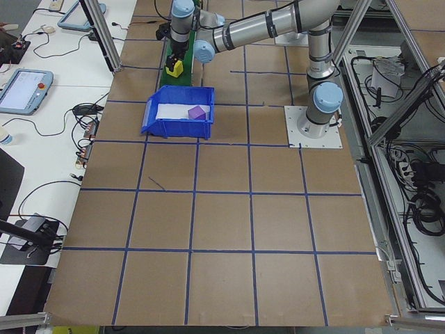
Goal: Move block left to right into plate
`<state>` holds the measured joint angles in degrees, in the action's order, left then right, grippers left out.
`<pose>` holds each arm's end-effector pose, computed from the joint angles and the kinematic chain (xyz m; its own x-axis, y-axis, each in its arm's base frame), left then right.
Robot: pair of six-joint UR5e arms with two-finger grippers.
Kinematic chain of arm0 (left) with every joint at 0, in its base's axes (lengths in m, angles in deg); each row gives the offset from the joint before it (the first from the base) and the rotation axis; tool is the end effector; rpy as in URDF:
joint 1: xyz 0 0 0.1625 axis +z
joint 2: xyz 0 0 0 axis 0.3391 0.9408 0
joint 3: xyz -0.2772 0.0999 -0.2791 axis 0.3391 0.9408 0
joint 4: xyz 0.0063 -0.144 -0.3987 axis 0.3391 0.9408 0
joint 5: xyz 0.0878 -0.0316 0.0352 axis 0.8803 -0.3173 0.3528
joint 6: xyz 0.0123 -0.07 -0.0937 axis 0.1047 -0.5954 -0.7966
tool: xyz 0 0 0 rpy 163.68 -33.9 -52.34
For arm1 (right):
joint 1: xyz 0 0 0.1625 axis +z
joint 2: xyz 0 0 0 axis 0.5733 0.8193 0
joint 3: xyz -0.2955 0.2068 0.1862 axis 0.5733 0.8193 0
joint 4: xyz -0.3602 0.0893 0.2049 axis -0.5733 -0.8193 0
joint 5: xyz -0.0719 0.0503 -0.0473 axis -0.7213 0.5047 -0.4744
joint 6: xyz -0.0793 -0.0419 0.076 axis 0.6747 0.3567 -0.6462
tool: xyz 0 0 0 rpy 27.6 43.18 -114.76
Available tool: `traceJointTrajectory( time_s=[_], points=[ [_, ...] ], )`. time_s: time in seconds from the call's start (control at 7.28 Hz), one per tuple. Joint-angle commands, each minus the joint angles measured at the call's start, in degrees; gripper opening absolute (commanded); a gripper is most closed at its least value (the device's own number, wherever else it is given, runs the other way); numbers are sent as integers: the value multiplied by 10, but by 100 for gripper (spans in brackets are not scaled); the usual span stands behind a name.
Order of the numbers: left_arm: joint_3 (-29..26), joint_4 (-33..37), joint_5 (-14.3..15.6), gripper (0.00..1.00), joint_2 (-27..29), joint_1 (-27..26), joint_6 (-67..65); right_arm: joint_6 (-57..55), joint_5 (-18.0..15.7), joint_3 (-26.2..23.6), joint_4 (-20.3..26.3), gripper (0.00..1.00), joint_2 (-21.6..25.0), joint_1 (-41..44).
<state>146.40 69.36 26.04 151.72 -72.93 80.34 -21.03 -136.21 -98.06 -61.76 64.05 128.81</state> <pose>-0.1748 -0.6208 0.3171 -0.9036 0.4284 0.0029 0.4145 0.8759 -0.2469 0.1679 -0.4805 0.4259 -0.9960 0.0880 -0.0161 0.0878 0.9961 0.0125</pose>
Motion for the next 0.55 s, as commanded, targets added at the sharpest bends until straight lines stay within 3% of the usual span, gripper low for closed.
traceJointTrajectory(
  time_s=[0.0,0.27,0.41],
  points=[
    [1,62,14,100,-41,80,45,1,0,-2,-4,100,-4,2],
    [12,70,15,100,-40,138,191,0,-1,-2,4,100,-49,4],
    [13,81,17,100,-31,139,195,0,-39,-3,9,100,-52,4]
  ],
)
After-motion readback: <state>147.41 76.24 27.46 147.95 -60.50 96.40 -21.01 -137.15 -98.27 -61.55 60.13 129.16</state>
